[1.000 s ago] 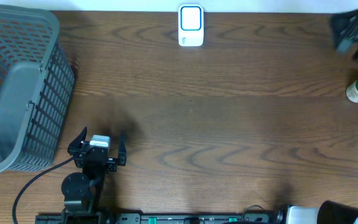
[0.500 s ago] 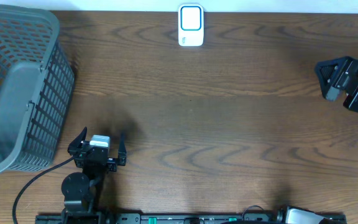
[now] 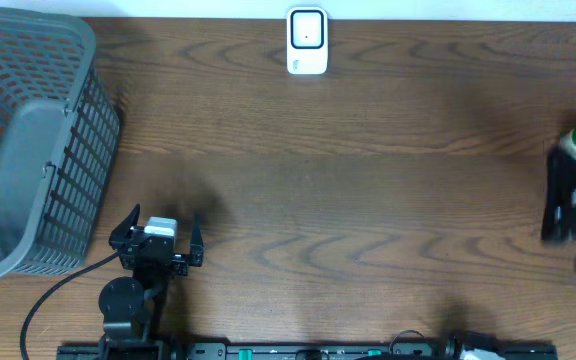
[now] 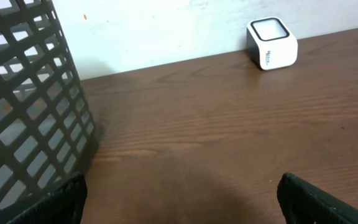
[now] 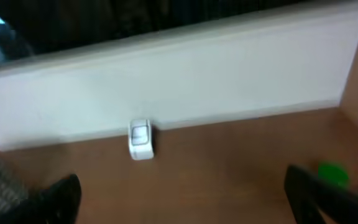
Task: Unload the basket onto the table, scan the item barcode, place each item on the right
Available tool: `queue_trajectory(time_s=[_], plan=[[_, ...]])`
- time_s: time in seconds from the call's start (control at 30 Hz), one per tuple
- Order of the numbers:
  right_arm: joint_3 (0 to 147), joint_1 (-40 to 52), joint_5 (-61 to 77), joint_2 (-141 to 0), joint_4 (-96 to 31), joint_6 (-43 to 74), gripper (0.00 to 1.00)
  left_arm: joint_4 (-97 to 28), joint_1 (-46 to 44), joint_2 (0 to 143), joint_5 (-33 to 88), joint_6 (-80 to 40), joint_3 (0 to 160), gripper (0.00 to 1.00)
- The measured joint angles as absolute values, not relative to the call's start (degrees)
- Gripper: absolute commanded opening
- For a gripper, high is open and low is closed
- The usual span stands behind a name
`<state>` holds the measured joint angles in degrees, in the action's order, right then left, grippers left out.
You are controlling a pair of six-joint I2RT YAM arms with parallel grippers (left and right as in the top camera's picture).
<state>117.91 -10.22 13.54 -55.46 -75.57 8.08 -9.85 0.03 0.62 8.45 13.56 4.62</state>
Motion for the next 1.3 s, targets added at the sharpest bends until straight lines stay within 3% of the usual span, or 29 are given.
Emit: queue_trajectory(time_s=[0.33, 0.73, 1.07, 1.3], plan=[[75.4, -4.6, 10.4, -28.8, -43.2, 7.6, 0.99, -9.8, 0.0, 0.6, 8.5, 13.5, 4.6, 0.98], [35.0, -3.4, 10.2, -15.0, -3.5, 7.9, 0.99, -9.8, 0.0, 0.6, 8.7, 13.6, 4.6, 0.98], [18.2, -1.1, 7.8, -1.7, 4.3, 8.1, 0.99, -9.8, 0.0, 0.6, 8.7, 13.6, 4.6, 0.98], [12.6, 1.0, 4.6, -0.7, 4.6, 8.0, 0.99, -9.8, 0.0, 0.6, 8.7, 13.6, 4.6, 0.98]])
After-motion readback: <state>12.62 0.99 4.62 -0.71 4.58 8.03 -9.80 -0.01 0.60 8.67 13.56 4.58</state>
